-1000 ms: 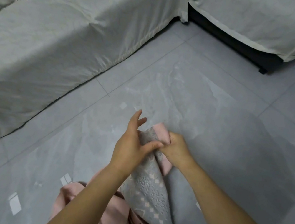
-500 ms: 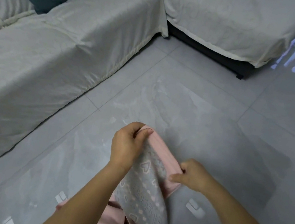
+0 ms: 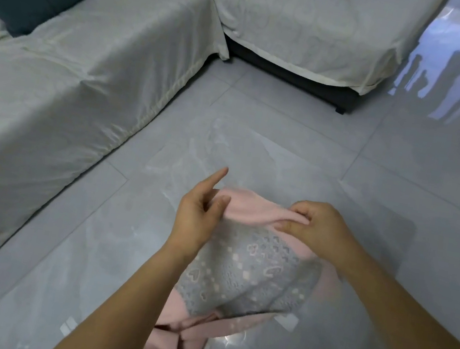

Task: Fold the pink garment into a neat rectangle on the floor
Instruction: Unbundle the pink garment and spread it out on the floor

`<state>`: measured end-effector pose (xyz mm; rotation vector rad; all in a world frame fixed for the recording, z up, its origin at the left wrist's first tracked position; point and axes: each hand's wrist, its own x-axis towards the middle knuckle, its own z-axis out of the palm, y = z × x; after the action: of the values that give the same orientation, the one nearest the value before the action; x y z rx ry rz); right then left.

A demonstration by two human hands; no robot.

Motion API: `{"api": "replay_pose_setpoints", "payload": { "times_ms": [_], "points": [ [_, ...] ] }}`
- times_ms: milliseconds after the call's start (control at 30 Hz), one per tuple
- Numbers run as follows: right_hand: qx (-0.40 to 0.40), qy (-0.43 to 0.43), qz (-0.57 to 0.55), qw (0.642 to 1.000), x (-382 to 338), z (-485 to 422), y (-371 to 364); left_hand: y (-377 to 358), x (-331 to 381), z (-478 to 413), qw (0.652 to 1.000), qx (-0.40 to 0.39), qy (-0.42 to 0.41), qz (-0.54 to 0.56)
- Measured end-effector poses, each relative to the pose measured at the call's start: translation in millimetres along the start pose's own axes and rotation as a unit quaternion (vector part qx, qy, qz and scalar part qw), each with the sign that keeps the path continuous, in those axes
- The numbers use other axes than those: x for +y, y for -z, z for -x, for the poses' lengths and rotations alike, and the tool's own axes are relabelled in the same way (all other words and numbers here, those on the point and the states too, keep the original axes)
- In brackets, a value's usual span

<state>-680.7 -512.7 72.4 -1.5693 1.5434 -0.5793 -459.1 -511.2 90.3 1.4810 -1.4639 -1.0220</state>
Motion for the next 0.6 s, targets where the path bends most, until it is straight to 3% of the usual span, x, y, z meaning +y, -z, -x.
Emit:
{"api": "replay_pose_setpoints", "payload": {
  "times_ms": [167, 300, 367, 467, 600],
  "points": [
    [-0.099, -0.093, 0.153, 0.979, 37, -2, 18, -2, 0, -24, 0.999, 0.013, 0.033, 0.027],
    [-0.170, -0.131, 0.242, 0.946, 80, -10, 20, -11, -6, -44, 1.000, 0.013, 0.005, 0.001],
    [-0.151, -0.144, 0.239, 0.948, 103, -15, 20, -15, -14, -58, 0.999, 0.019, 0.000, -0.026],
    [-0.041, -0.175, 0.145, 0.973, 123, -31, 19, -20, -27, -82, 0.998, 0.046, 0.032, -0.027],
    [0.062, -0.146, 0.053, 0.986, 116, -61, 19, -26, -37, -118, 0.989, 0.113, 0.081, -0.053]
  ]
}}
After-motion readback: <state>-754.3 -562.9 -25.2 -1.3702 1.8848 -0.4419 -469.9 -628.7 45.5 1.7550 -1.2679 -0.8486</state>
